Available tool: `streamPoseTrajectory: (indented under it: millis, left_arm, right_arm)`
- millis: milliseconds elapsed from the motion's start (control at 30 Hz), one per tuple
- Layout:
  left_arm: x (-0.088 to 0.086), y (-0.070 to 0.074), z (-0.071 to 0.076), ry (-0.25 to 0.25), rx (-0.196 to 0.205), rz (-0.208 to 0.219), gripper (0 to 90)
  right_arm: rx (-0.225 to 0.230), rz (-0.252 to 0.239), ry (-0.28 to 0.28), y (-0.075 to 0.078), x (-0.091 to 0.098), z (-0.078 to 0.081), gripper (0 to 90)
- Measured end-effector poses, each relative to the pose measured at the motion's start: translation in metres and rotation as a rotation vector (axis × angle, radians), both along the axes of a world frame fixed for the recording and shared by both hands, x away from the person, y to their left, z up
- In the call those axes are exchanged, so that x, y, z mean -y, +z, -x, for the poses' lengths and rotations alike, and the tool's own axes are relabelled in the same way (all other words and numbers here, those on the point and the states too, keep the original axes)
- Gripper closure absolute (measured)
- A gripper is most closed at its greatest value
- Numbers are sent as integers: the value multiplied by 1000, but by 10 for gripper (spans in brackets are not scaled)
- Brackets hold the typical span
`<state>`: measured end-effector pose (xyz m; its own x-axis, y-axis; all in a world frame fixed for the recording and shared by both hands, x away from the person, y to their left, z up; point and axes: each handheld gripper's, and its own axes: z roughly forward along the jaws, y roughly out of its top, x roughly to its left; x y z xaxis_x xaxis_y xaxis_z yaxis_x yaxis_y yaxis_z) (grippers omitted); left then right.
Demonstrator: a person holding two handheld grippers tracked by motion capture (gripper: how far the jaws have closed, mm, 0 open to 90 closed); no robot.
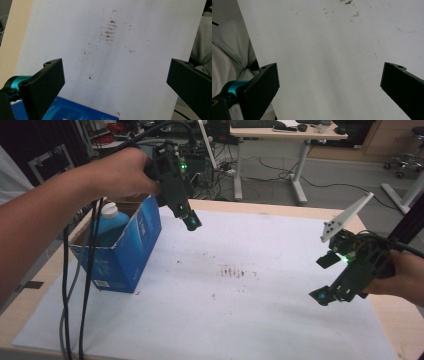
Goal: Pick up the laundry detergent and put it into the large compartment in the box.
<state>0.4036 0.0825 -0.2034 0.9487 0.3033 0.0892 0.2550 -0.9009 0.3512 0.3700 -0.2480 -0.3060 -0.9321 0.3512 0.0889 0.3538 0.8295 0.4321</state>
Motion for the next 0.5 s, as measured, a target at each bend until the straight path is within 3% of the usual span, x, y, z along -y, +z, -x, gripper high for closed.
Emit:
streamPoseTrajectory:
  millis: [167,500]
  left_arm:
    - [16,-11,-4,-11,6,-2,16]
    - [38,-32,-10,-36,-28,-25,16]
  right_arm:
    - [2,0,3,-1,-2,-1,12]
    - [-1,2,-1,-1,-4,0,12]
